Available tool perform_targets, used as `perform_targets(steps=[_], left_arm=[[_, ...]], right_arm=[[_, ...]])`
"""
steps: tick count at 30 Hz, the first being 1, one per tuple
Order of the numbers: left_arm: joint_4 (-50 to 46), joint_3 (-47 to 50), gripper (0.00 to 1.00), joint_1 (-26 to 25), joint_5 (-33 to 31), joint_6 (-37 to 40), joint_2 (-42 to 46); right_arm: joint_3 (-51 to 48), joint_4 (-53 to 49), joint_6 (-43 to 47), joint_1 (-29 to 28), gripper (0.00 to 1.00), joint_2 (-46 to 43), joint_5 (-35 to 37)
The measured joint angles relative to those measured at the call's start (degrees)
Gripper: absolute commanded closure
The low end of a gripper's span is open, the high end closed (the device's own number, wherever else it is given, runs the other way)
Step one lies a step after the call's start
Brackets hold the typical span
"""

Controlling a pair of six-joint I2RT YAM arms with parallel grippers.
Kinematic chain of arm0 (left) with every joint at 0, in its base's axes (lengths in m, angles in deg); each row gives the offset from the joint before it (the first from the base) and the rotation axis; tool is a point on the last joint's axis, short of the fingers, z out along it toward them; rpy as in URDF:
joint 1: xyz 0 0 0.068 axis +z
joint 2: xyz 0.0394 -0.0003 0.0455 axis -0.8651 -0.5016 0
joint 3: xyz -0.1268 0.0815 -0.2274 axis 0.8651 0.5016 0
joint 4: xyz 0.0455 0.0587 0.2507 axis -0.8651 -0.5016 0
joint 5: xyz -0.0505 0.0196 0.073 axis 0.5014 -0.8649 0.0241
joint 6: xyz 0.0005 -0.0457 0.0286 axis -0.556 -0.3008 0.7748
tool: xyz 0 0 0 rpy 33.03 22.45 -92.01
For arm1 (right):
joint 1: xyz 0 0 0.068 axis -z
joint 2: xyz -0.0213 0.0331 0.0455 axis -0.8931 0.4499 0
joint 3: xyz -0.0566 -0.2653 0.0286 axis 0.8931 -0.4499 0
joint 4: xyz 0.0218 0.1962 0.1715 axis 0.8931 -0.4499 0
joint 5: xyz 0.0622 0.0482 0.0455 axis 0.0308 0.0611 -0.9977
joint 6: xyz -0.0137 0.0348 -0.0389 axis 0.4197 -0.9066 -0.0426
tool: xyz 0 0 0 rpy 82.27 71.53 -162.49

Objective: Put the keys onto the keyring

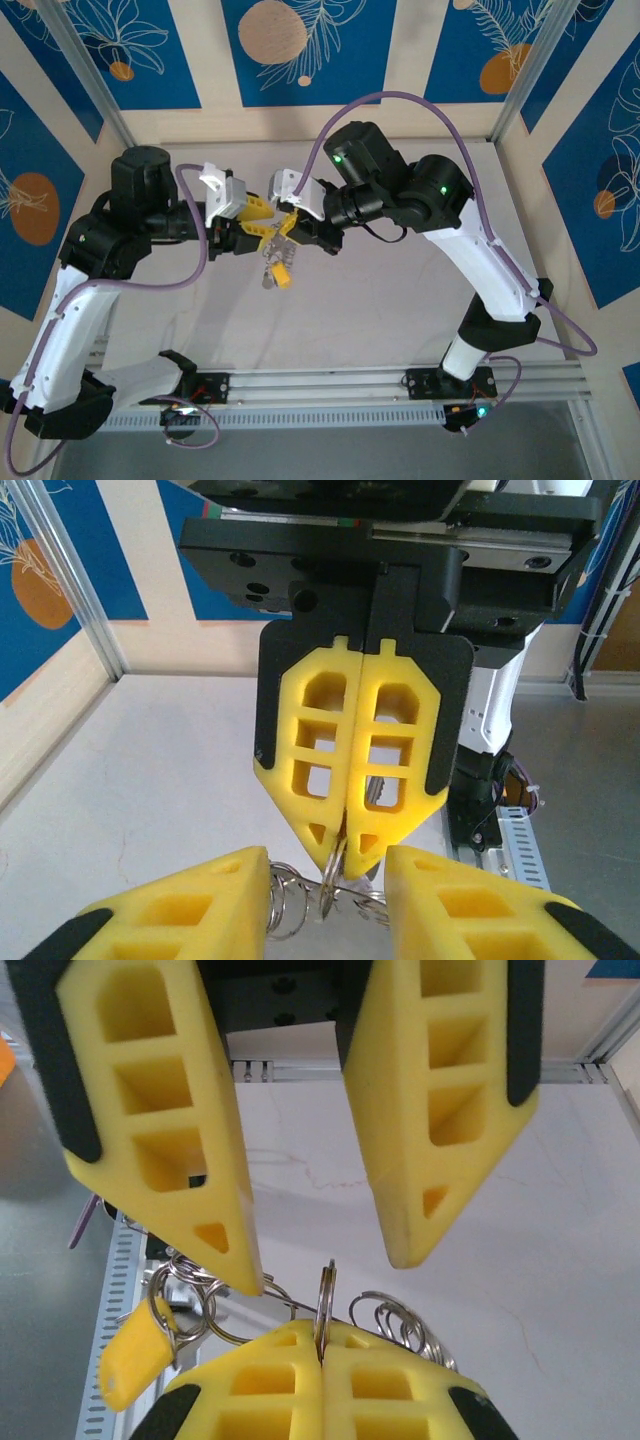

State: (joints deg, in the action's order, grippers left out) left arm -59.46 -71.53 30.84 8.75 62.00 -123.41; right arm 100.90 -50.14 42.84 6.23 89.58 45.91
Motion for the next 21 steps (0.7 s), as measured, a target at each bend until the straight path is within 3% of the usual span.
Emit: perform_targets(steps=[15,17,19,21], left_arm=[[-0.8,0.7,0.74,-0.1,0.6,0.4,-0.7],[-0.8,0.7,0.8,-0.3,0.9,0.4,-0.7],[-1.0,0.7,1.0,-0.4,1.2,0.2,-0.7],[-1.0,0.9,1.0,-0.5,1.5,0.8,-0.6]], right_arm=[[-0.6,0.5,0.2,-0.7,1.0,-0.7,-1.0],[-0.6,0.6,0.2,-0.7,1.0,-0.7,-1.0],[-0.6,0.8,0.2,-0.6,1.0,-0.7,-0.9],[-0.7,1.0,0.2,-0.5,1.0,-0.8,-0.6]])
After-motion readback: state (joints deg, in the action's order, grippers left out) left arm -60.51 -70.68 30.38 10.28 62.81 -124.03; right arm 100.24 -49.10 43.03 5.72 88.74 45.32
